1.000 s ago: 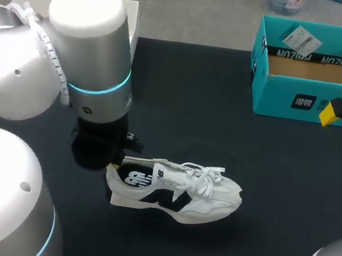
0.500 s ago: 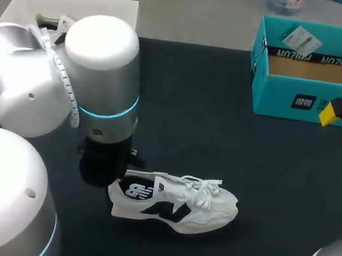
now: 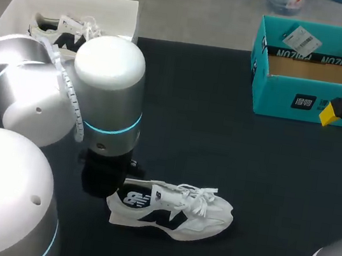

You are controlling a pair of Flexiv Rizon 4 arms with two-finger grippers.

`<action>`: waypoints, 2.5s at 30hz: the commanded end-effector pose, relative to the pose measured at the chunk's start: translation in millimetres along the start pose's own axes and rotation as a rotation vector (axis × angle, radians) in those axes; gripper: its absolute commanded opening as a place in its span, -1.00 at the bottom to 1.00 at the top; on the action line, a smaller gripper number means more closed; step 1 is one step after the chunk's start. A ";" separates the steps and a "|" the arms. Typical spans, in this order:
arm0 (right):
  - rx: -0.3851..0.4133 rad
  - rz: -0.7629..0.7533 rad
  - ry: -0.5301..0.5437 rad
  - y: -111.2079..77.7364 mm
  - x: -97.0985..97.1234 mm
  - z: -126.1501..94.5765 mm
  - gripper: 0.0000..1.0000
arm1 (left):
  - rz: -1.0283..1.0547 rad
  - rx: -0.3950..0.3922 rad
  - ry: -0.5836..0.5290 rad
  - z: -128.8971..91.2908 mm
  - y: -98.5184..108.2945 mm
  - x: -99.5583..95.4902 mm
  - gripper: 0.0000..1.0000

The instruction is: Take the shoe out of the shoebox, open the shoe tongue, remove and reinsert the insole, then place the shoe into the shoebox

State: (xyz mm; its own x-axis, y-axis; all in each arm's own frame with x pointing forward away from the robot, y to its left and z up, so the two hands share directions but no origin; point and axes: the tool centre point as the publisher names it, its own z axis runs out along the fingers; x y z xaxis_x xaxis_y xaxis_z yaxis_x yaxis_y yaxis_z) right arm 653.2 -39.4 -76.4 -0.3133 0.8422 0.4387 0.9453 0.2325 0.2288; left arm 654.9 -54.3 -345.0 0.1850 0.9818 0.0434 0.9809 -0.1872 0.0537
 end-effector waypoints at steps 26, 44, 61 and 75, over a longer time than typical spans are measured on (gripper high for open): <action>0.006 0.001 0.000 3.2 -0.3 0.5 1.00 | -0.485 0.147 -0.395 -74.6 -26.4 135.7 1.00; 0.006 0.001 0.000 3.2 -0.3 0.5 1.00 | -0.485 0.147 -0.395 -74.6 -26.4 135.7 1.00; 0.006 0.001 0.000 3.2 -0.3 0.5 1.00 | -1.008 0.469 -0.781 -37.5 -36.3 141.4 1.00; 0.006 0.001 0.000 3.2 -0.3 0.5 1.00 | -1.078 0.454 -0.759 -42.9 -50.8 137.8 1.00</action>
State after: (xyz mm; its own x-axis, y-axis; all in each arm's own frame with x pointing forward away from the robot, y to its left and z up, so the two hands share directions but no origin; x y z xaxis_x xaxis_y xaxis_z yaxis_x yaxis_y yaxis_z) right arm 653.2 -39.4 -76.4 -0.3133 0.8423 0.4387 0.9453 0.2324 0.2288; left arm 633.2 90.6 -301.1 -0.8209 0.4438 -0.3593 0.5648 0.5381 -0.6257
